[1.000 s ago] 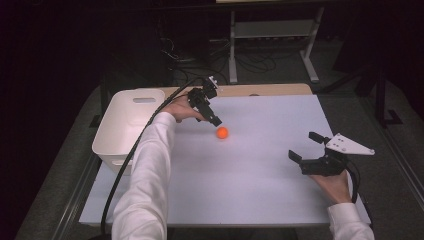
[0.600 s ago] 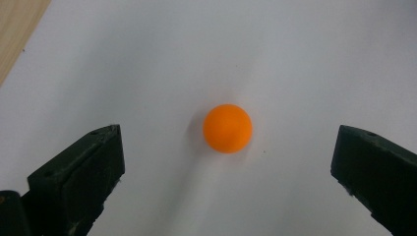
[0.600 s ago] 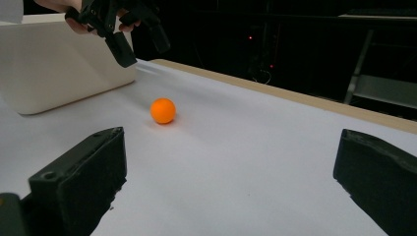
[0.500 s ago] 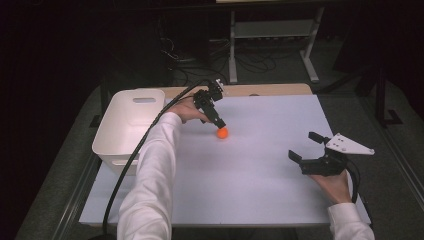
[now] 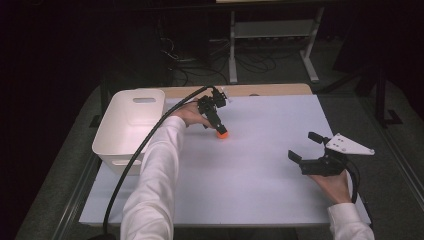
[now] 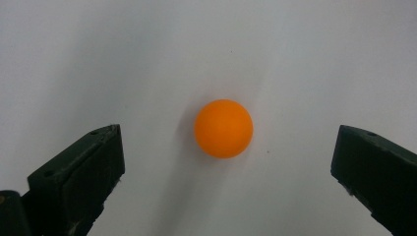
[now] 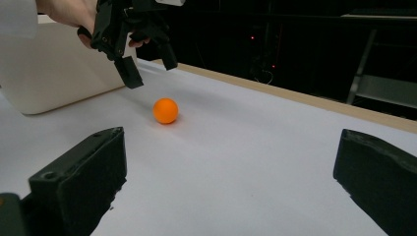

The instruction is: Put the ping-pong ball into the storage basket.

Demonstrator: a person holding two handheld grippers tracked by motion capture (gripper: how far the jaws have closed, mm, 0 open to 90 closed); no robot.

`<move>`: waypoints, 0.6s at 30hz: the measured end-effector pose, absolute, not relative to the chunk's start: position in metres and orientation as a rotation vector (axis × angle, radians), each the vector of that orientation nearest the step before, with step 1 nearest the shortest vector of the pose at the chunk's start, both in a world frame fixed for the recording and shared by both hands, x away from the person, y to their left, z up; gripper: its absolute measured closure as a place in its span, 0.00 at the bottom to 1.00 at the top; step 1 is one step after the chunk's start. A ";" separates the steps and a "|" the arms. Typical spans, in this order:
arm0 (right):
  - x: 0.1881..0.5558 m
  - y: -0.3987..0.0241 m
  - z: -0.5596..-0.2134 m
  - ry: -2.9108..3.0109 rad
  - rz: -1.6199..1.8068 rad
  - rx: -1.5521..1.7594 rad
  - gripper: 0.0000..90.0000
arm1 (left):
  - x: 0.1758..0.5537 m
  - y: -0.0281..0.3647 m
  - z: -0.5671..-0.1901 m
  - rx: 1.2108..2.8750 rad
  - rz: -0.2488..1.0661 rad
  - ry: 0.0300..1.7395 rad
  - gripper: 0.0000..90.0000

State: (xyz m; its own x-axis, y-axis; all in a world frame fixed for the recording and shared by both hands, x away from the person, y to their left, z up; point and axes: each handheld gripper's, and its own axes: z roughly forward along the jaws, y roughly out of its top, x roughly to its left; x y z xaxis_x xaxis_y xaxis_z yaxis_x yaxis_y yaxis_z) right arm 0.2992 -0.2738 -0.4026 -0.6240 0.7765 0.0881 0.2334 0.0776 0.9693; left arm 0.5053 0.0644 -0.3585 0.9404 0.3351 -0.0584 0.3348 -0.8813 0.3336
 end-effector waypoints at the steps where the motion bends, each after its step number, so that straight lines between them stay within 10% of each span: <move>1: 0.299 -0.274 -0.403 1.904 1.575 0.995 0.00 | 0.505 0.064 -0.359 2.748 -0.002 0.500 0.00; 18: 0.299 -0.274 -0.402 1.898 1.586 0.991 0.00 | 0.510 0.057 -0.379 2.757 -0.032 0.499 0.00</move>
State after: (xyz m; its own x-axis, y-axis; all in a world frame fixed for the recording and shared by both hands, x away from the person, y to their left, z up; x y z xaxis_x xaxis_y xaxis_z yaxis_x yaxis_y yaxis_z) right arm 0.2992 -0.2736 -0.4017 -0.6272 0.7735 0.0911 0.2274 0.0700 0.9713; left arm 0.5097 0.0568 -0.3790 0.9381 0.3367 -0.0812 0.3443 -0.8812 0.3238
